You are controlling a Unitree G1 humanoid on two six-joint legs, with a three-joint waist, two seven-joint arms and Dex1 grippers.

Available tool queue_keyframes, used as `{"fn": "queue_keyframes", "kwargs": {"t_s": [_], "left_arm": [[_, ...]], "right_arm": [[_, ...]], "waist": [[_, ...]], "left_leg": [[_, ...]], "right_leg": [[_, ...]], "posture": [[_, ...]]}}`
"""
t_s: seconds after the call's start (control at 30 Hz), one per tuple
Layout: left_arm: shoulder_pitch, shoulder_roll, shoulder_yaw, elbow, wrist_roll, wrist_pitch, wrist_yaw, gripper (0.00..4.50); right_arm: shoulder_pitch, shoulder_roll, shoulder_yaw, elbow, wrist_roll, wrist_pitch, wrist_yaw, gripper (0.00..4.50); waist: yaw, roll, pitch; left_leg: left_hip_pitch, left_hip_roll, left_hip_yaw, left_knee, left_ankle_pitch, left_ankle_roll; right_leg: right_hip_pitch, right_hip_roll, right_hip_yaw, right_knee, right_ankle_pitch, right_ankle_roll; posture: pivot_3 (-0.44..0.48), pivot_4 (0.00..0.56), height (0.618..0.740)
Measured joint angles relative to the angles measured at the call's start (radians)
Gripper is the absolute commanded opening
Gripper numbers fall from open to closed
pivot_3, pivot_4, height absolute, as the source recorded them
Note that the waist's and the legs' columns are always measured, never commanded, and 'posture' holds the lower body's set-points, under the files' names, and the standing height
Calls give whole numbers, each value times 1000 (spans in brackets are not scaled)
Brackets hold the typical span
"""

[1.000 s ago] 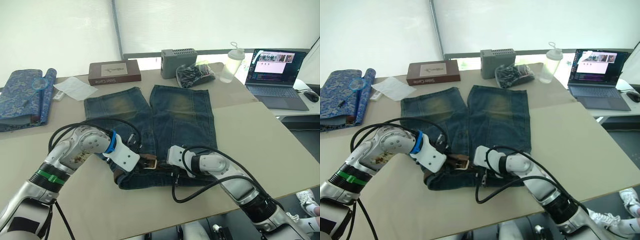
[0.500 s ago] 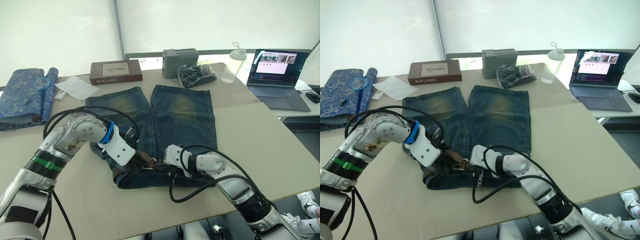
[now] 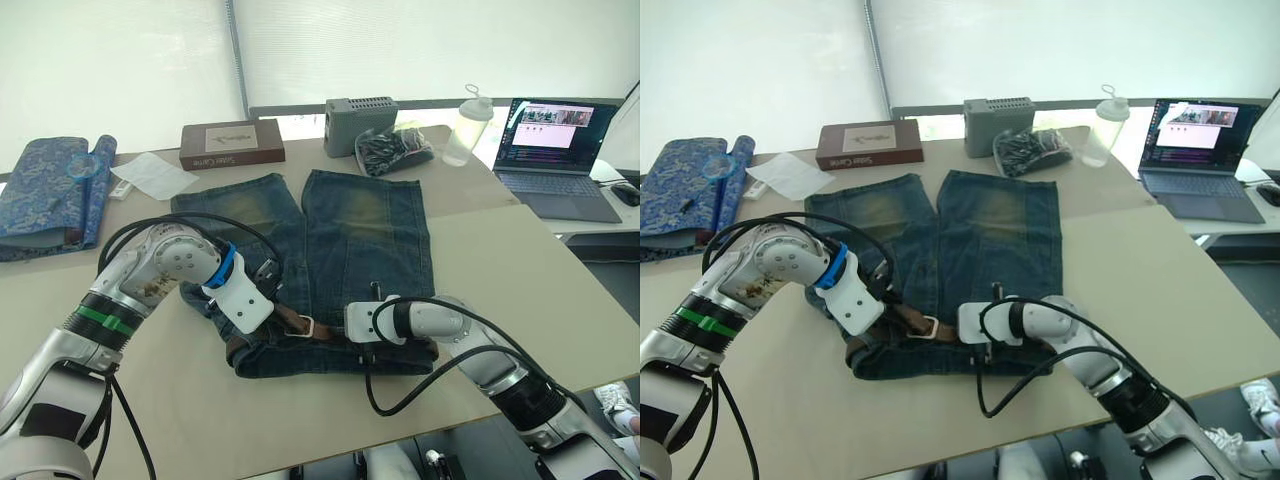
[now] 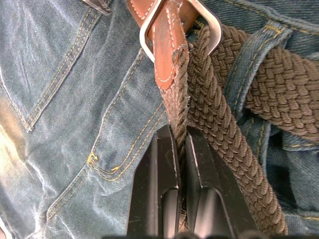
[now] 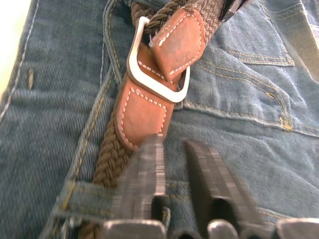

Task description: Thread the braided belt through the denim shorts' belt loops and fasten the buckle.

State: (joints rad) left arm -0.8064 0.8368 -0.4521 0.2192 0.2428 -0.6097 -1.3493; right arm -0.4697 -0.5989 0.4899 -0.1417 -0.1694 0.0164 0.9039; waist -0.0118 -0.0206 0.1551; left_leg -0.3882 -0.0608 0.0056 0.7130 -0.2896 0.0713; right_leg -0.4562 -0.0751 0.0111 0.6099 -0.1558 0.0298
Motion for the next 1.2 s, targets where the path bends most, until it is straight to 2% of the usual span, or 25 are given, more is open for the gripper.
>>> {"fn": "queue_keyframes", "kwargs": {"t_s": [0.2,0.47,0.7,0.93,1.2], "left_arm": [[0,-2,0,15,7,-20,4,0],[-22,-9,-2,31,13,-21,1,0],[-22,-9,-2,31,13,-24,2,0],[-22,-7,-2,31,13,-26,2,0],[-22,-7,-2,34,15,-28,3,0]], "right_arm": [[-24,38,7,77,-104,-171,-81,2189],[-44,98,12,150,-151,-270,-110,2189],[-66,98,13,190,-174,-363,-99,2189],[-103,54,18,246,-213,-543,-101,2189],[-143,81,38,307,-278,-663,-147,2189]], "waist": [[-1,0,0],[-3,0,0],[-5,0,0],[-2,0,0],[-4,0,0]], "left_leg": [[0,0,0,0,0,0],[1,0,0,0,0,0],[1,0,0,0,0,0],[1,0,0,0,0,0],[1,0,1,0,0,0]], "right_leg": [[0,0,0,0,0,0],[0,0,0,0,0,0],[0,1,1,0,0,0],[0,0,1,0,0,0],[0,1,1,1,0,0]], "posture": [[0,150,740],[0,150,740],[0,150,740],[0,150,740],[0,150,740]]}}
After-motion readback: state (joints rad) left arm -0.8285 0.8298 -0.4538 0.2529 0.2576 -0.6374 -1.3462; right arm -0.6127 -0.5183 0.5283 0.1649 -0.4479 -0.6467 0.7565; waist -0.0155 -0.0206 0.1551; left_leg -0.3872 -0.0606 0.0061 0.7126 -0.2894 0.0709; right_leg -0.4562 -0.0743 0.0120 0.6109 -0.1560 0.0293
